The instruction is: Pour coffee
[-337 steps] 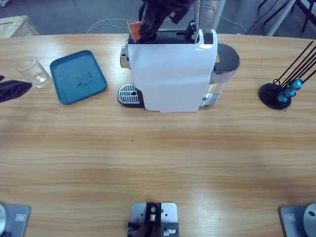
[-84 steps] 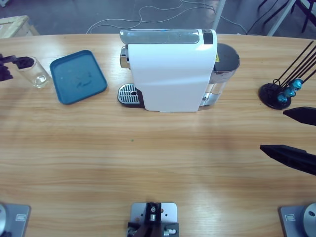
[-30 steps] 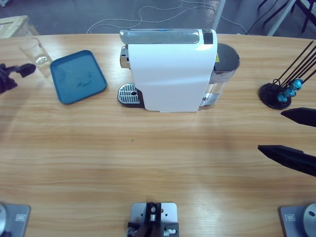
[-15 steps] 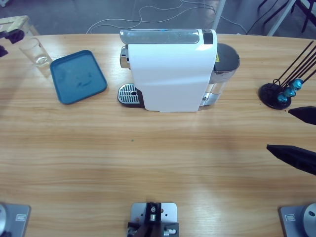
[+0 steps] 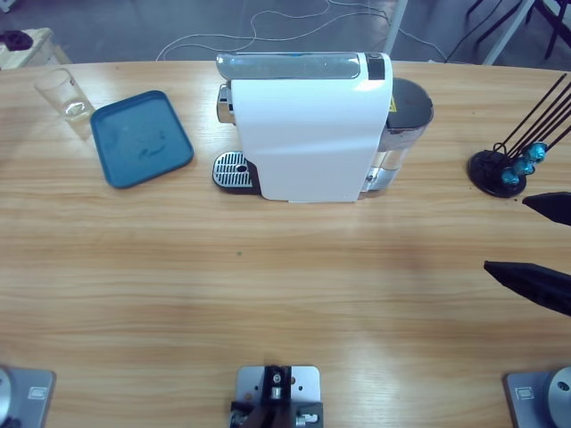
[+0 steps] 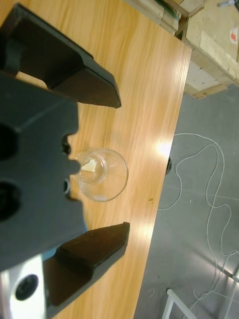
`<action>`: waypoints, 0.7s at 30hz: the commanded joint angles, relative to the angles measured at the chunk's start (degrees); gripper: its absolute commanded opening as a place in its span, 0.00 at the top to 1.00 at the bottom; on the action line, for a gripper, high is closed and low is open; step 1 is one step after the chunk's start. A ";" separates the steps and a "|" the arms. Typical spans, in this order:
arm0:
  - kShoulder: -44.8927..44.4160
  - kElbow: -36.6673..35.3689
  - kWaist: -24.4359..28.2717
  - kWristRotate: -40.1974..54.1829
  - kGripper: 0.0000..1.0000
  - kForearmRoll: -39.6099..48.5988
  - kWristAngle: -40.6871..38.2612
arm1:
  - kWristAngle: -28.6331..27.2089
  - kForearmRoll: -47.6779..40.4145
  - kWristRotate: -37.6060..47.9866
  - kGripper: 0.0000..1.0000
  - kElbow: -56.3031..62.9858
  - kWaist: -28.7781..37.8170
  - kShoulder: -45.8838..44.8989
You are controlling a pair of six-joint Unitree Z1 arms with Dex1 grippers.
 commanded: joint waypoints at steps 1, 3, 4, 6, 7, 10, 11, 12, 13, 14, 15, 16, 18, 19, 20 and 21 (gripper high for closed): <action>4.16 -0.74 0.62 -0.96 0.01 2.96 -4.43 | 0.23 -0.68 0.10 0.00 2.23 -0.23 0.33; 4.88 -0.76 0.62 -0.96 0.01 3.15 -4.68 | 0.23 -0.68 0.10 0.00 2.21 -0.23 0.24; 5.20 -0.64 0.62 -0.96 0.01 3.27 -4.64 | 0.23 -0.68 0.10 0.00 2.23 -0.23 0.24; 5.85 -0.60 0.62 -0.96 0.01 3.52 -4.45 | 0.23 -0.68 0.10 0.00 2.23 -0.23 0.24; 6.30 -0.60 0.62 -0.96 0.01 3.48 -4.41 | 0.23 -0.68 0.10 0.00 2.23 -0.23 0.24; 7.64 -1.04 0.62 -0.96 0.01 3.36 -4.41 | 0.23 -0.68 0.10 0.00 2.23 -0.23 0.33; 8.04 -1.30 0.62 -0.96 0.01 3.36 -4.41 | 0.23 -0.68 0.10 0.00 2.23 -0.23 0.38; 8.47 -1.65 0.62 -0.96 0.01 3.36 -4.48 | 0.16 -0.68 0.10 0.00 2.23 -0.23 0.47; 9.01 -2.09 0.62 -0.96 0.01 3.36 -4.55 | 0.14 -0.68 0.10 0.00 2.23 -0.23 0.52; 9.43 -2.48 0.62 -0.96 0.01 3.38 -4.59 | 0.14 -0.68 0.08 0.00 2.23 -0.23 0.54; 9.82 -2.89 0.62 -0.96 0.01 3.41 -4.59 | 0.14 -0.68 0.08 0.00 2.23 -0.23 0.57; 10.22 -3.29 0.62 -0.96 0.01 3.38 -4.59 | 0.14 -0.68 0.10 0.00 2.23 -0.23 0.59; 11.01 -3.90 0.62 -0.96 0.01 3.40 -4.61 | 0.14 -0.68 0.10 0.00 2.23 -0.23 0.59; 11.42 -4.13 0.62 -0.96 0.01 3.43 -4.68 | 0.14 -0.68 0.10 0.00 2.23 -0.23 0.59; 11.79 -4.27 0.62 -0.96 0.01 3.43 -4.68 | 0.14 -0.68 0.10 0.00 2.23 -0.23 0.59; 12.03 -4.29 0.62 -0.96 0.01 3.41 -4.68 | 0.14 -0.68 0.10 0.00 2.23 -0.23 0.59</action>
